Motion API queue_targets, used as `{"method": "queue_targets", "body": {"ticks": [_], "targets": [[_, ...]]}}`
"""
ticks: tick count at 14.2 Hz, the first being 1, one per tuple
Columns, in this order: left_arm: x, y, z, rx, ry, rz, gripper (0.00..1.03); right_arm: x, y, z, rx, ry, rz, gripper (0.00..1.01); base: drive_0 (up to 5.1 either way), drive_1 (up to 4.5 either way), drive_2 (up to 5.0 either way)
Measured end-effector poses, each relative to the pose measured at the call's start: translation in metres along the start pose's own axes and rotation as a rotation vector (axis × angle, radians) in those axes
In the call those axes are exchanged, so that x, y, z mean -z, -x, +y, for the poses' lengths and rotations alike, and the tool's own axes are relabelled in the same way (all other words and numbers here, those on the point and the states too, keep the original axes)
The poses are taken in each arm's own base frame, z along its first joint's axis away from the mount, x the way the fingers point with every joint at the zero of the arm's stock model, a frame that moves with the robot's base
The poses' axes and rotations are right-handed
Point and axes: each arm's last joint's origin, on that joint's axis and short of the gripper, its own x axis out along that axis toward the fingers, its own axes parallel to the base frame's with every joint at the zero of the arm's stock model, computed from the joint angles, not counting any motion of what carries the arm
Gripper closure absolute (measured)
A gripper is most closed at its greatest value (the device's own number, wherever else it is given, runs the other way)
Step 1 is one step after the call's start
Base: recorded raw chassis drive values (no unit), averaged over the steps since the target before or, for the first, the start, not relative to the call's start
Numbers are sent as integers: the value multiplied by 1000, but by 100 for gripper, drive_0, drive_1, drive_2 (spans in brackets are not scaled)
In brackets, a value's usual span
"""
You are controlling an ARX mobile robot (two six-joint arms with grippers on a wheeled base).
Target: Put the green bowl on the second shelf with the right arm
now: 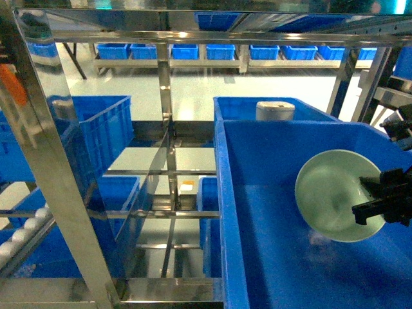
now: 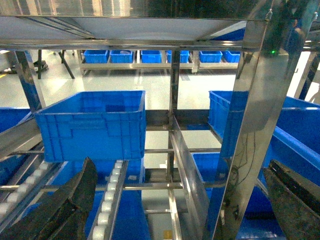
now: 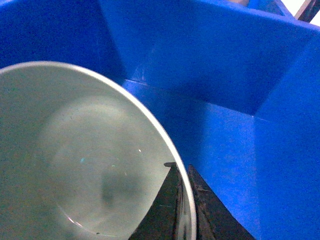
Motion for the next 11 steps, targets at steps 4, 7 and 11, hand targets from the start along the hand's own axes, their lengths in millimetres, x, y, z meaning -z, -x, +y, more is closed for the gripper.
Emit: {"method": "queue_targets", "body": {"ticks": [4,7,11], "targets": [[0,0,0,0,0,0,5,1,-2,6,-8,14,-32,31,0,0,0],[0,0,0,0,0,0,5,9,24,9,18,-2,-77,3,0,0,0],[0,0,0,0,0,0,5,3,171,-9,85,-72,-262,3,0,0,0]]}}
